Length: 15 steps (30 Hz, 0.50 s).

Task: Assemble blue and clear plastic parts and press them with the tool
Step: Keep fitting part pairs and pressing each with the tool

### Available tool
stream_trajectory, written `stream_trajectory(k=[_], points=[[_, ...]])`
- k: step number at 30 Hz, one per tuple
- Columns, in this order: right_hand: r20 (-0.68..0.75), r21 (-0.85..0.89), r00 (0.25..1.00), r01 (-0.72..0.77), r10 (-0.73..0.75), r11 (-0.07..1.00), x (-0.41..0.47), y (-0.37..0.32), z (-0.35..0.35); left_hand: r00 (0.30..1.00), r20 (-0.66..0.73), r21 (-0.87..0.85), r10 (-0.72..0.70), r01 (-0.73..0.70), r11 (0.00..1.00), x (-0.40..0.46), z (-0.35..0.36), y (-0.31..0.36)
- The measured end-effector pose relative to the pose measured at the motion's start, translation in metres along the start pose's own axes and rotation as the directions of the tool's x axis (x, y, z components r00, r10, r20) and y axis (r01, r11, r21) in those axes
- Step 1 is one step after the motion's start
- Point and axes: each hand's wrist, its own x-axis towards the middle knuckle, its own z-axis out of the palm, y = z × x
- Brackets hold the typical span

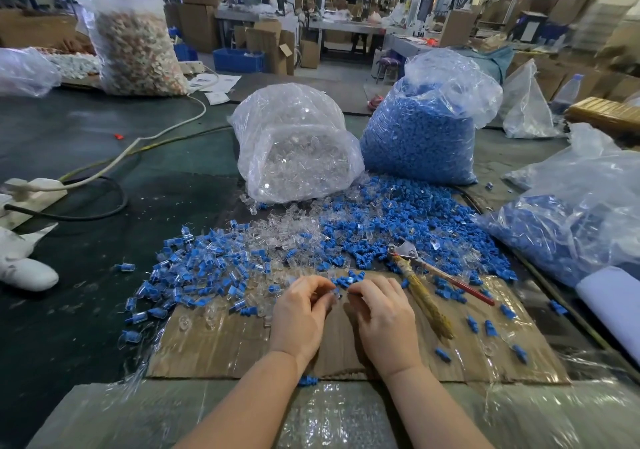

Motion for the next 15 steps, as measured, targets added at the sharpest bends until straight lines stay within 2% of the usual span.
stream_trajectory(k=[6, 15], points=[[-0.002, 0.151, 0.999, -0.048, 0.049, 0.987, -0.0010, 0.0008, -0.0023, 1.000, 0.029, -0.030, -0.011, 0.012, 0.999, -0.0007, 0.0004, 0.0004], [0.042, 0.055, 0.999, -0.026, 0.024, 0.998, -0.0003, -0.0029, -0.0013, 0.996, 0.086, -0.050, -0.016, 0.020, 0.999, -0.0005, 0.0008, 0.0005]])
